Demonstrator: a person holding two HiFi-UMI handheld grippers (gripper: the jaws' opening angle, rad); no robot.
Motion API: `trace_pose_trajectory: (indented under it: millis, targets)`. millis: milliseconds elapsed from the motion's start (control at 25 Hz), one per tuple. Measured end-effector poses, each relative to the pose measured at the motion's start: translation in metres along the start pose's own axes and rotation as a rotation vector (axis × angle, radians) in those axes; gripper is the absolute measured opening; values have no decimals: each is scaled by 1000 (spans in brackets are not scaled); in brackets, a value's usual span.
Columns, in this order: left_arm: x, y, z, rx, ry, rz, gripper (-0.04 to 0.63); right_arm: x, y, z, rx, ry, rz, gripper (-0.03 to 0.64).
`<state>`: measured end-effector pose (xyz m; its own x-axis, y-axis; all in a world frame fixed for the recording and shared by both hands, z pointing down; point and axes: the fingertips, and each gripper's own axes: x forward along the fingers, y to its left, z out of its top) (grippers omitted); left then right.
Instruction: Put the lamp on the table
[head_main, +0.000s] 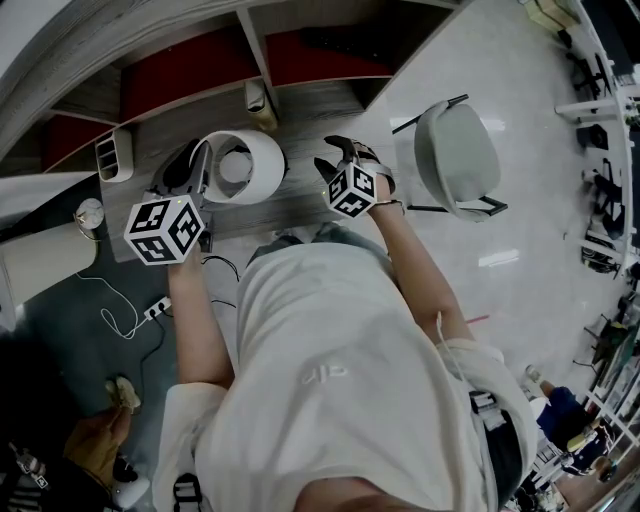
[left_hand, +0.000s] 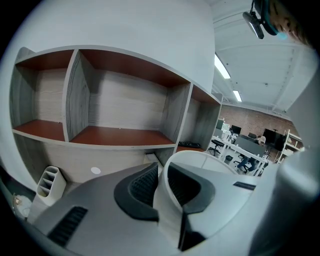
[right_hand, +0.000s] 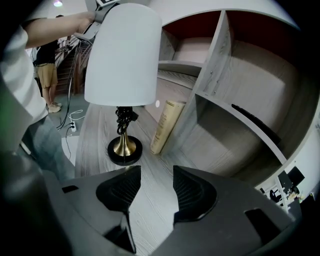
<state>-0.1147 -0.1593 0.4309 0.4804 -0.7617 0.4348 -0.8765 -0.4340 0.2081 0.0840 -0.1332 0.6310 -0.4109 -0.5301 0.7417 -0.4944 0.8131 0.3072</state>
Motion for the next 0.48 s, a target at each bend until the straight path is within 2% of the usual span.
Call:
trace_pose_trajectory:
  millis: [480]
  targets:
    - [14,-3,8,-29,7,27,81,-13,-15,-5,45,-23,-35,203]
